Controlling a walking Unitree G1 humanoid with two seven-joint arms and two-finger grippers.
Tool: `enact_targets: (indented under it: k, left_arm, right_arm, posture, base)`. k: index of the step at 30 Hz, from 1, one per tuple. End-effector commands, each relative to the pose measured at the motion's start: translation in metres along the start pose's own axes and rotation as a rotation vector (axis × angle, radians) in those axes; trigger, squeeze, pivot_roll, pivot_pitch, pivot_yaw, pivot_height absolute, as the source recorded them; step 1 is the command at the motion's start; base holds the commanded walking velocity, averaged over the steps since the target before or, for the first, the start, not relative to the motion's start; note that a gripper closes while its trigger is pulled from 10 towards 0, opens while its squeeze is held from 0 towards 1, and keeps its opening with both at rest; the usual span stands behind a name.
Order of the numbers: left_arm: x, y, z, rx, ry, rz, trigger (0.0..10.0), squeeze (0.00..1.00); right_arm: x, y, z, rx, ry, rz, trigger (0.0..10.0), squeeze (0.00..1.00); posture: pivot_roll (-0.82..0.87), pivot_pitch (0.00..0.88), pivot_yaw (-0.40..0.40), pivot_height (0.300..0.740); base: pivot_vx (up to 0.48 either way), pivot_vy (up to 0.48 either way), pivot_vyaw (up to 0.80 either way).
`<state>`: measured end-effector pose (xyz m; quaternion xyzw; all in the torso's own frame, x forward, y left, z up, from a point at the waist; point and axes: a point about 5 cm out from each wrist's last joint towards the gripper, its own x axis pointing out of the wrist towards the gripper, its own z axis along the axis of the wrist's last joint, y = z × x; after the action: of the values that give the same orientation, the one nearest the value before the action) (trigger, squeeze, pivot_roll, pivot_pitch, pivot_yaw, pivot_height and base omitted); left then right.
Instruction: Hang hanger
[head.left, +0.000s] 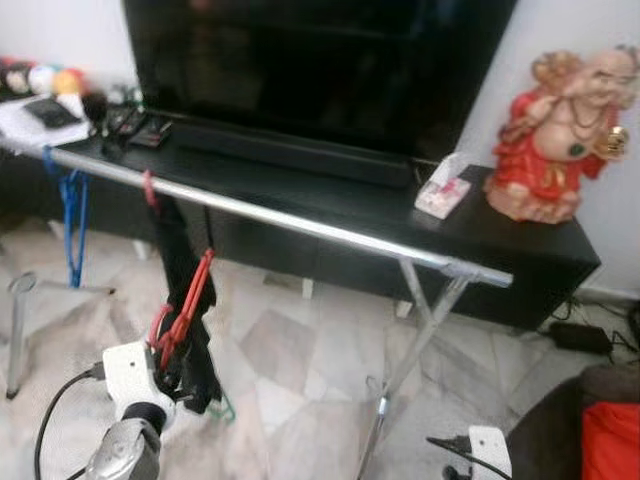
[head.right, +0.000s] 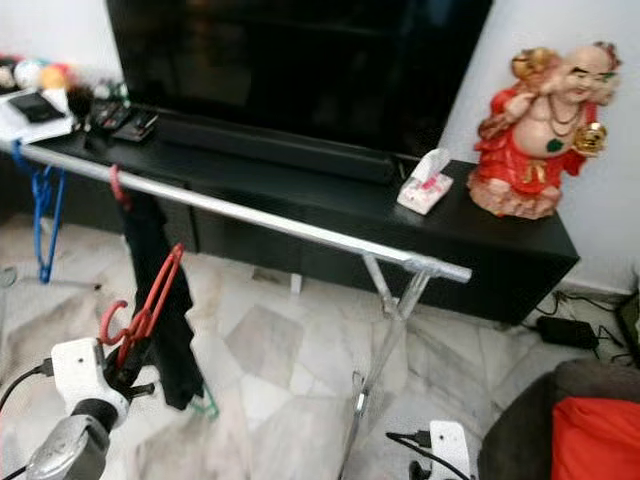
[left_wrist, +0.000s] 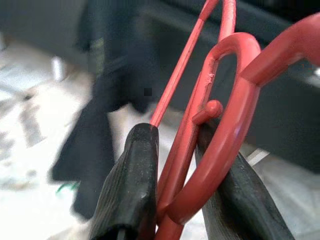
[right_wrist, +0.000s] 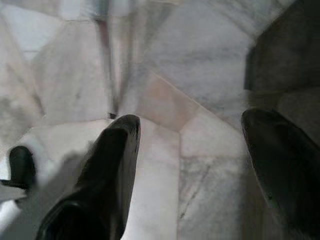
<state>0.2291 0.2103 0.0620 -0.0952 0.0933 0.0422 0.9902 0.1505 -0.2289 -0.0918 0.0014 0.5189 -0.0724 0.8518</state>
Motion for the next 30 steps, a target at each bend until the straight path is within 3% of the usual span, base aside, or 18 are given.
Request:
enact_targets:
  k: [1, 24, 30]
  left_arm:
    - [0.0011, -0.0109, -0.0025, 0.014, 0.014, -0.038, 10.0, 0.0]
    - [0.0033, -0.0168, -0.0001, 0.054, 0.013, -0.082, 10.0, 0.0]
    - [0.0035, -0.0182, 0.0, 0.067, 0.017, -0.098, 10.0, 0.0]
  right_arm:
    - [-0.0017, -0.0105, -0.0061, 0.007, 0.025, -0.027, 10.0, 0.0]
    - [-0.0014, -0.009, -0.0057, 0.01, 0.024, -0.026, 10.0, 0.0]
    - [-0.0015, -0.0092, -0.006, 0.009, 0.025, -0.025, 10.0, 0.0]
  posture:
    - [0.04, 0.0, -0.104, 0.74]
    - [0.04, 0.0, -0.101, 0.74]
    - [0.04, 0.0, -0.101, 0.74]
  base:
    - [0.296, 0.0, 0.0]
    - [0.302, 0.0, 0.0]
    - [0.0, 0.0, 0.0]
